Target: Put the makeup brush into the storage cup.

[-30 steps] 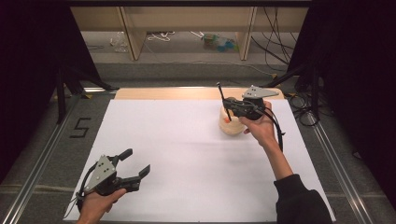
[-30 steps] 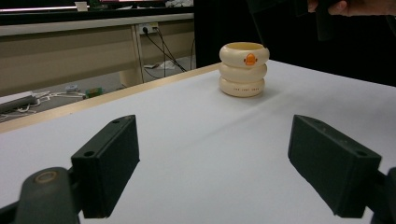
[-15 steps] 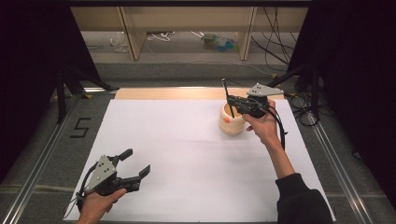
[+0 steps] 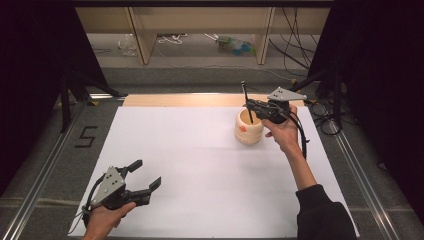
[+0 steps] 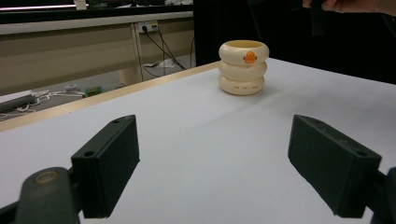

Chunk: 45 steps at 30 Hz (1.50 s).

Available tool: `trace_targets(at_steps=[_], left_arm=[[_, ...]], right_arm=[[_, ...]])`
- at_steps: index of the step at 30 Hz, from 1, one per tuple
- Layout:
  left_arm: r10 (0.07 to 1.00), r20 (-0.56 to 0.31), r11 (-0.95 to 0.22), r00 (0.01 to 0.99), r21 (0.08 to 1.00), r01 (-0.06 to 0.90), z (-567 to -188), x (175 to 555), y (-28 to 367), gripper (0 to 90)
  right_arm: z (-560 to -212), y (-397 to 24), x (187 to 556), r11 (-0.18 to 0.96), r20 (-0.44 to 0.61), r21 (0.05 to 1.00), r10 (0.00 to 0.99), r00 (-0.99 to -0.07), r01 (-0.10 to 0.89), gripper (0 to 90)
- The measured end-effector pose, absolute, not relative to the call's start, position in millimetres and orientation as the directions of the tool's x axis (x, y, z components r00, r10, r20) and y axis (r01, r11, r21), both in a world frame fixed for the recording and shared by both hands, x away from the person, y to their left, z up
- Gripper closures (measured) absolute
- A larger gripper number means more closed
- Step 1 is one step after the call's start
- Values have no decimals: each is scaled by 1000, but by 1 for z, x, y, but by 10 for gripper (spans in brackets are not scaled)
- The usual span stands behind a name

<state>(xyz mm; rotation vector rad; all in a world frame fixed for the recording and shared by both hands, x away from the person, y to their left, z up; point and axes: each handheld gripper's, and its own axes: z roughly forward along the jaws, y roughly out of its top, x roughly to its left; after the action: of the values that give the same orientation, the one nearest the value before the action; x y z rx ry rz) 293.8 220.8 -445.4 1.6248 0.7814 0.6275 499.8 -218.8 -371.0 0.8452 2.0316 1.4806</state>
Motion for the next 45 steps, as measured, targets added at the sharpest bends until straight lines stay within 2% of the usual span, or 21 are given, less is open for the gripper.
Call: trace_targets(at_steps=[45], left_arm=[[773,0,-128,635,979,156,-447,295,220,164]], right_arm=[[-385,-224,518,204,-33,961,754,-656,187,841]])
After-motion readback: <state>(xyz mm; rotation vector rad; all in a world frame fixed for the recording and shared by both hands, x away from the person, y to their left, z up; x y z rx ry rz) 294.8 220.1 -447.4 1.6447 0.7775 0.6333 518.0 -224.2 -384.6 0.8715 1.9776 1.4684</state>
